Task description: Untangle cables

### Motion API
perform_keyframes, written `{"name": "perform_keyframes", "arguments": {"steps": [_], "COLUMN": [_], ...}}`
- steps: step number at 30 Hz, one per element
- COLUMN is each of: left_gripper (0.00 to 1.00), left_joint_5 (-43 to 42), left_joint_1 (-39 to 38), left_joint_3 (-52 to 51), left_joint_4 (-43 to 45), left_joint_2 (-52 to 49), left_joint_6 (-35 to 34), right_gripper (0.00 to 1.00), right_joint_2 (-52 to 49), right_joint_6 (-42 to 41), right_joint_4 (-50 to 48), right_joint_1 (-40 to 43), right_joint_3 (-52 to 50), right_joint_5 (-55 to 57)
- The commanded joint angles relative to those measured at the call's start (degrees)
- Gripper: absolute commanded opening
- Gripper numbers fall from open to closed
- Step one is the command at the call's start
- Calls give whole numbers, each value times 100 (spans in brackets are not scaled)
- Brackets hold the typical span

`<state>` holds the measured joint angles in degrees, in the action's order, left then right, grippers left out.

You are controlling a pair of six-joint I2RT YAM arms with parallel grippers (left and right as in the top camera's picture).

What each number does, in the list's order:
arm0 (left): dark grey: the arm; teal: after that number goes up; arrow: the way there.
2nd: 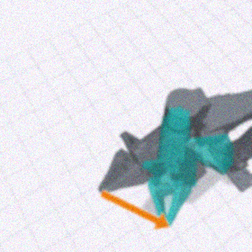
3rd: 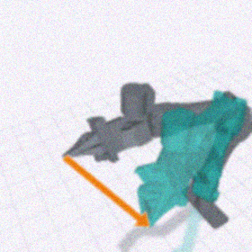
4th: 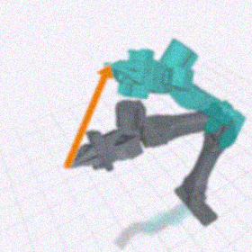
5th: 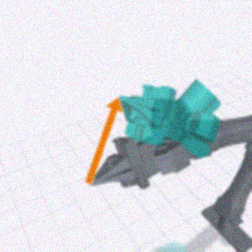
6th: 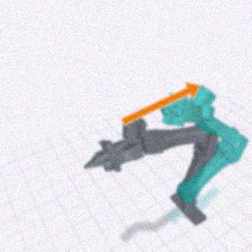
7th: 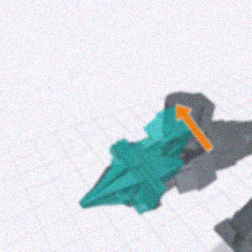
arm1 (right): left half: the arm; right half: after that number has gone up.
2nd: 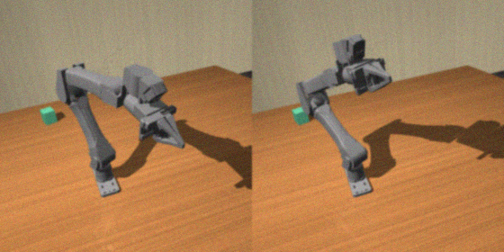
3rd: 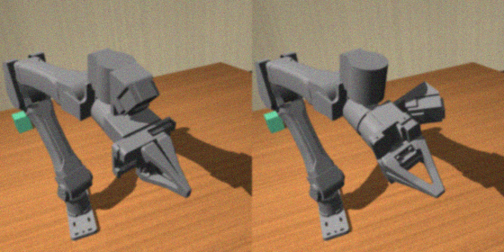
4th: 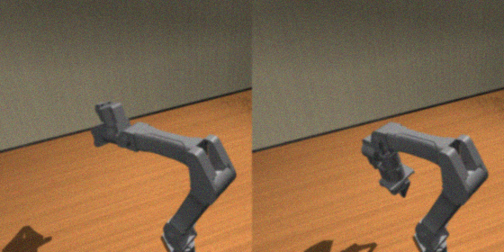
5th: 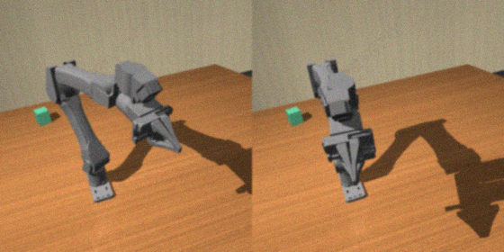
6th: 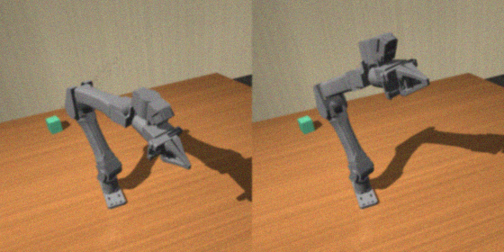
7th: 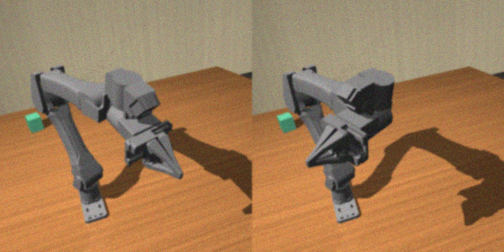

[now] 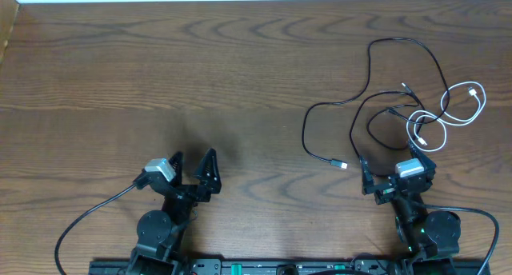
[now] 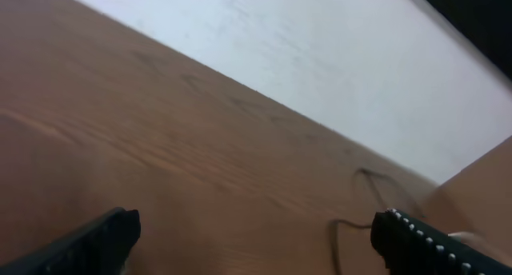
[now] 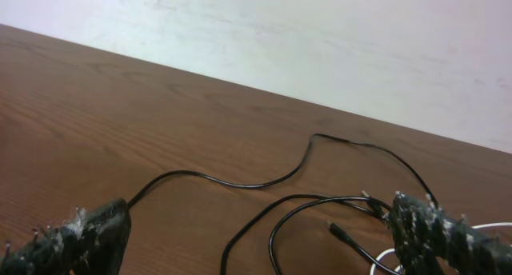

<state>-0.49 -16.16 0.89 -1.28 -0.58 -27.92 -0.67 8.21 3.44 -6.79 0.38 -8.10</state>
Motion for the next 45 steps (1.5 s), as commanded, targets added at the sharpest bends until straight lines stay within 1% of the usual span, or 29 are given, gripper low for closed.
{"name": "perform_keyframes", "arguments": {"steps": [1,3,5,28,45], "left_gripper": [98,98,98,98,98], "left_joint_5": [310,308,304,286,286], "left_joint_1": [13,13,13,13,33], "left_joint_3": [-66,-66,-66,-66,-63], "left_joint_4": [-271,-271,-273,-275,-260], "left_joint_2": [28,28,28,28,50], "left_joint_6": [1196,1401,1462,1482,1480], "right_gripper": [99,99,99,99,99], "right_joint_2": [42,42,42,42,42], "right_joint_6": [66,66,66,66,66], "right_joint_4": [24,24,24,22,22], "right_joint_1": [-39,-39,-39,-44,-216], "right_joint_3": [-7,-7,-7,-7,-7], "right_joint_5": [20,20,20,20,20]}}
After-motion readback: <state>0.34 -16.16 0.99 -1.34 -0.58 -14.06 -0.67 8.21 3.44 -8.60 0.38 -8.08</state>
